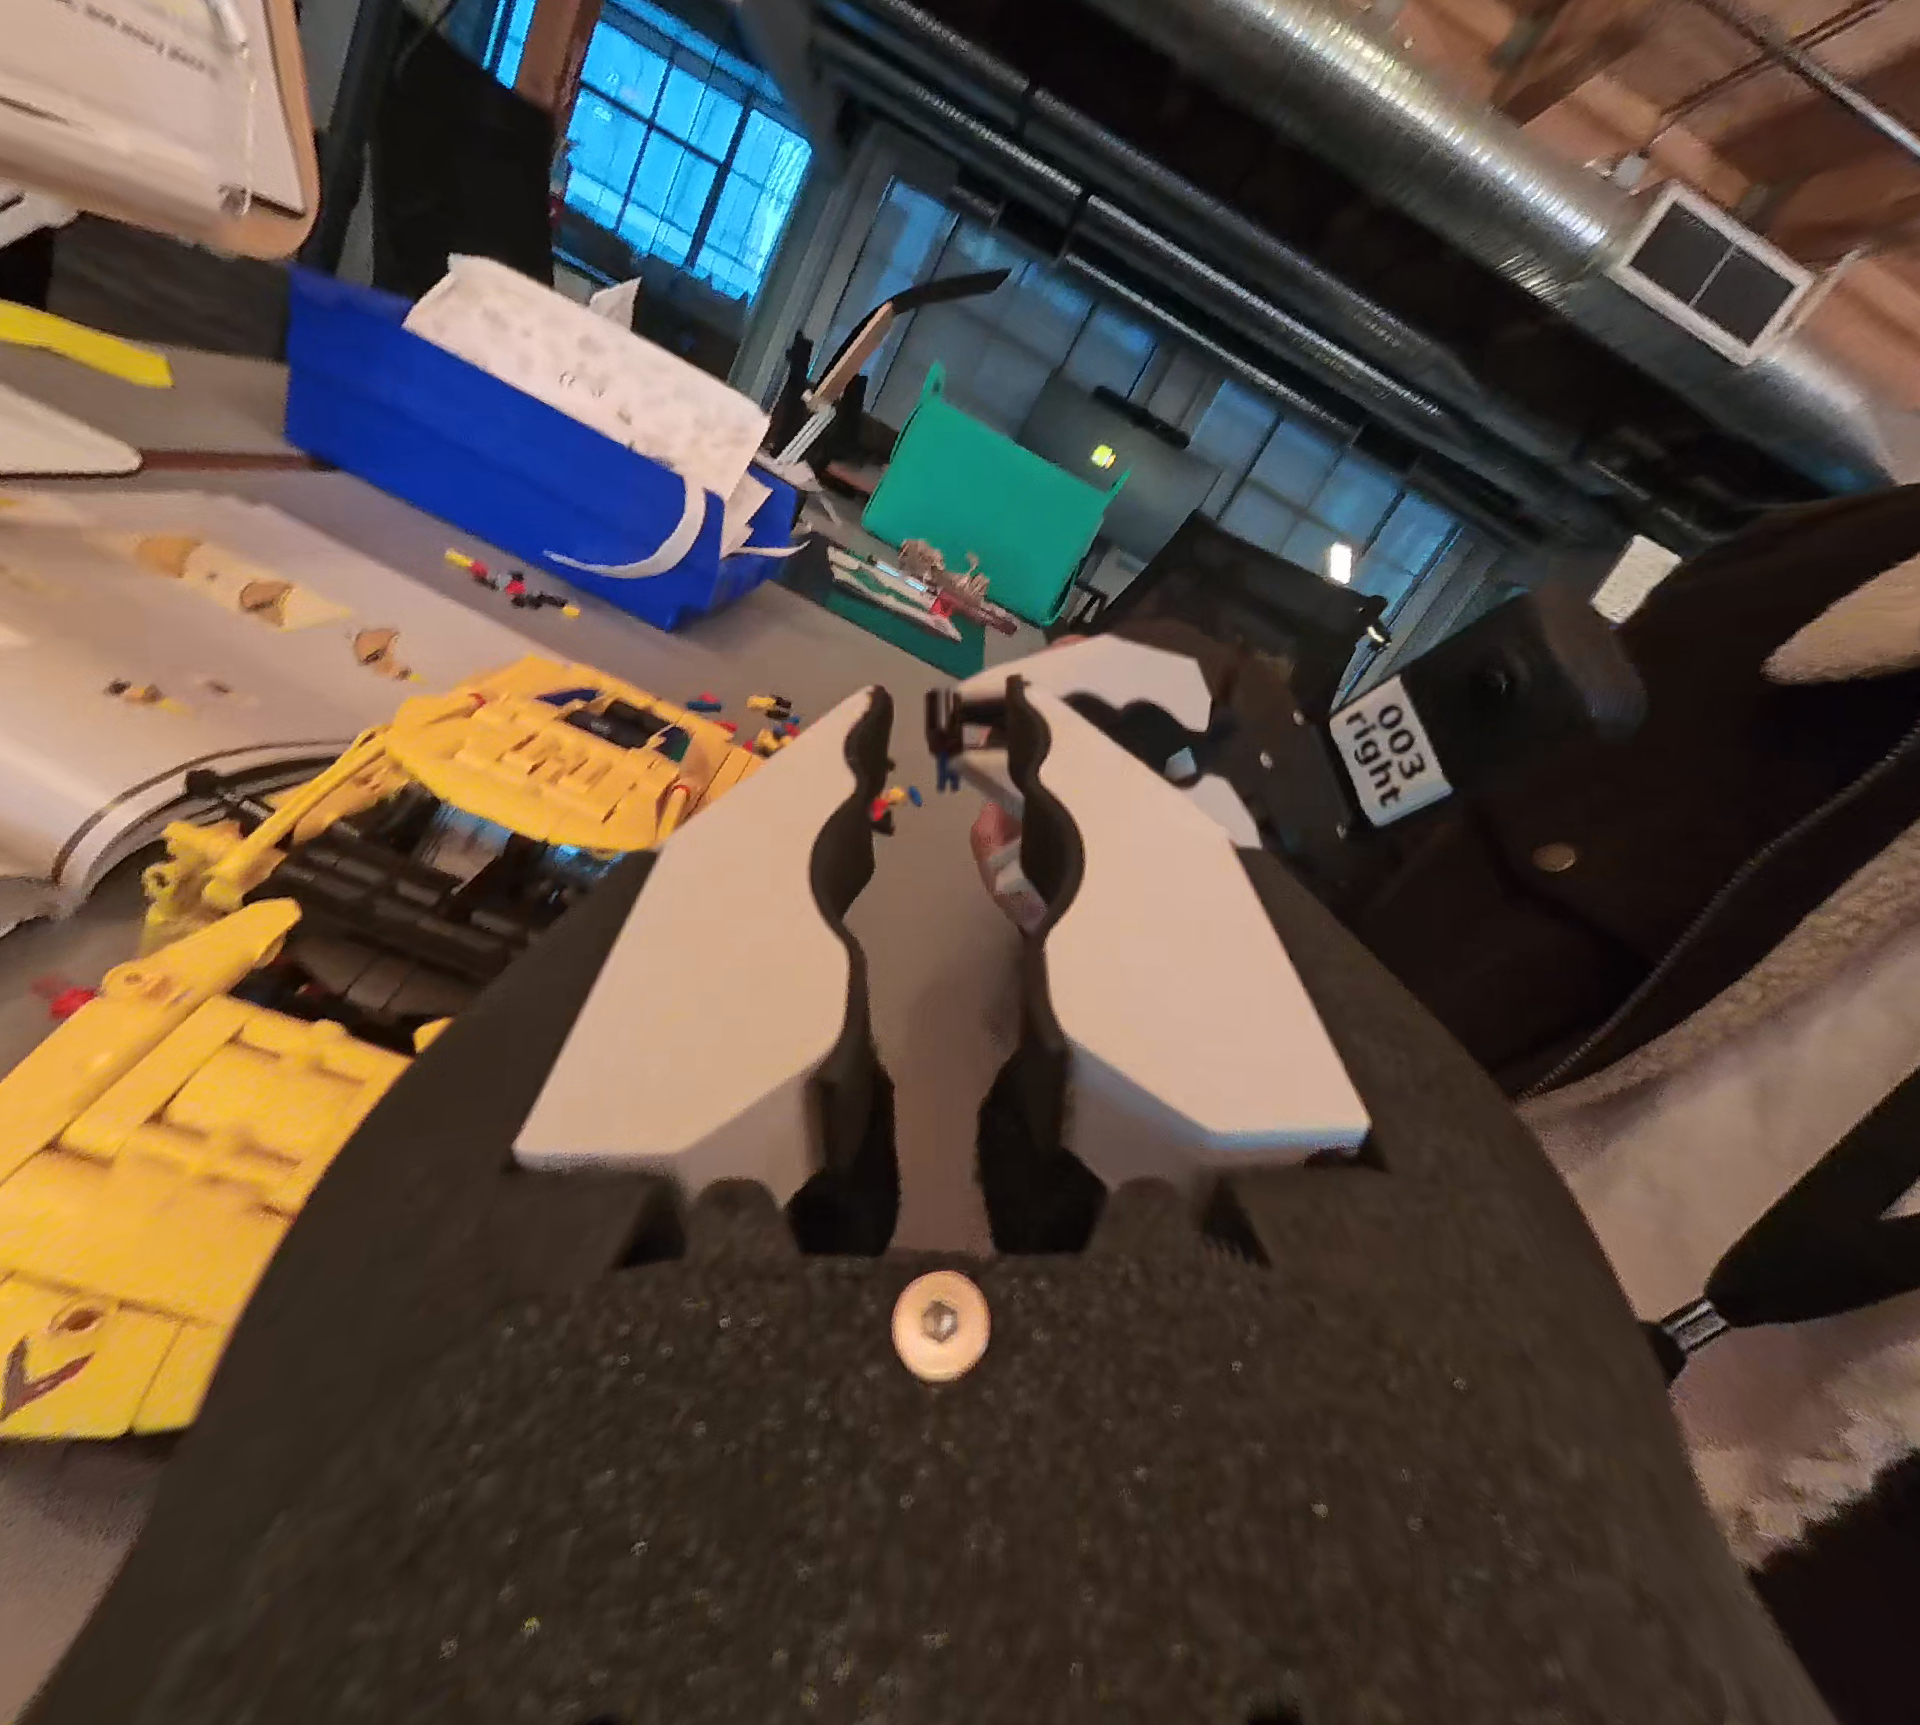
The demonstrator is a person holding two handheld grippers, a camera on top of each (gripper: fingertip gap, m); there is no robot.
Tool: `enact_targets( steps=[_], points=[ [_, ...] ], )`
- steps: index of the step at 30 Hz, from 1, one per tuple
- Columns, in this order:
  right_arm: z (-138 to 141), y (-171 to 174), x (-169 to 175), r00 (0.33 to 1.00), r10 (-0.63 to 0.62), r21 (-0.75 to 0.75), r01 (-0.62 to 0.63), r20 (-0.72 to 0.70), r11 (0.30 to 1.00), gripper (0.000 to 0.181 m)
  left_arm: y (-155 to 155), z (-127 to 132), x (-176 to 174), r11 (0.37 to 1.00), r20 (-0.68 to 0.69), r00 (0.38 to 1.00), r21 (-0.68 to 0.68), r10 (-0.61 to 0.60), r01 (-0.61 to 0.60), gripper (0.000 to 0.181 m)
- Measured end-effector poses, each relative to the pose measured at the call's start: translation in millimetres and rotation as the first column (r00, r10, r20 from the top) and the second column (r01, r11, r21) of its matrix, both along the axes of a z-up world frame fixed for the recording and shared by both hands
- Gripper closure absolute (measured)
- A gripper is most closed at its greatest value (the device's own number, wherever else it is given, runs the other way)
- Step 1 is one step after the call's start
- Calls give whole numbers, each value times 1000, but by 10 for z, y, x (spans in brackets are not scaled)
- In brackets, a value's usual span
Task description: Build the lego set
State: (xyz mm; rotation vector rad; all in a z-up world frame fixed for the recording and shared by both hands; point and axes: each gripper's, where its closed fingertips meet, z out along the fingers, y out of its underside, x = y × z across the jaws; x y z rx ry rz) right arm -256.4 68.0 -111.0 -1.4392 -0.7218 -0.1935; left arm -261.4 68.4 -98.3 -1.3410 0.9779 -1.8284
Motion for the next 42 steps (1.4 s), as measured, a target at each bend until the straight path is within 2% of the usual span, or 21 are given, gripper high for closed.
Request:
enact_targets(
  steps=[8,10,17,20,22,24,26,27,29,30,31,32,34,36,42],
  points=[
    [35,-31,-54,999,20,13,-20,-32,1000,174,-72,-63,35,998,-39,999,56,-12,15,167],
    [19,-22,-51,999,18,5,-17,-30,1000,174,-93,-65,32,998,-42,999,57,-25,27,174],
    [13,-43,-88,1000,12,37,-12,-15,999,174,-118,-67,0,997,-41,997,46,-58,60,175],
    [24,-71,-120,993,52,12,-51,-110,999,173,-141,-56,-28,995,-34,994,11,-103,104,175],
    [41,-139,-144,957,162,-60,-181,-241,982,173,-152,-45,-65,992,-32,991,1,-130,130,175],
    [98,-241,-51,888,289,-116,-349,-357,930,171,-132,-41,-108,992,-31,992,16,-122,123,175],
    [-119,-246,160,860,339,-290,-460,-382,839,176,-119,-85,-140,992,-59,991,29,-121,123,175],
    [-345,-290,242,850,369,-421,-511,-376,750,169,-114,-115,-141,992,-76,989,28,-124,126,175],
    [-833,-462,346,849,364,-679,-526,-383,512,156,-131,-161,-121,989,-100,984,10,-148,150,175],
    [-983,-510,368,855,350,-746,-510,-383,428,157,-141,-185,-107,988,-112,981,4,-156,157,175],
    [-1062,-542,336,849,344,-768,-517,-401,380,156,-152,-208,-94,987,-125,979,3,-160,162,175],
    [-1126,-558,302,846,356,-774,-517,-397,366,156,-161,-232,-85,986,-137,977,7,-162,164,175],
    [-1274,-508,331,880,364,-796,-446,-306,409,157,-168,-262,-71,987,-153,976,16,-156,160,175],
    [-1382,-511,381,898,369,-821,-391,-241,416,157,-177,-292,-61,986,-170,973,20,-157,163,174],
    [-1424,-471,395,908,348,-824,-374,-233,425,153,-220,-429,-1,984,-246,957,47,-153,169,174]
  ],
)
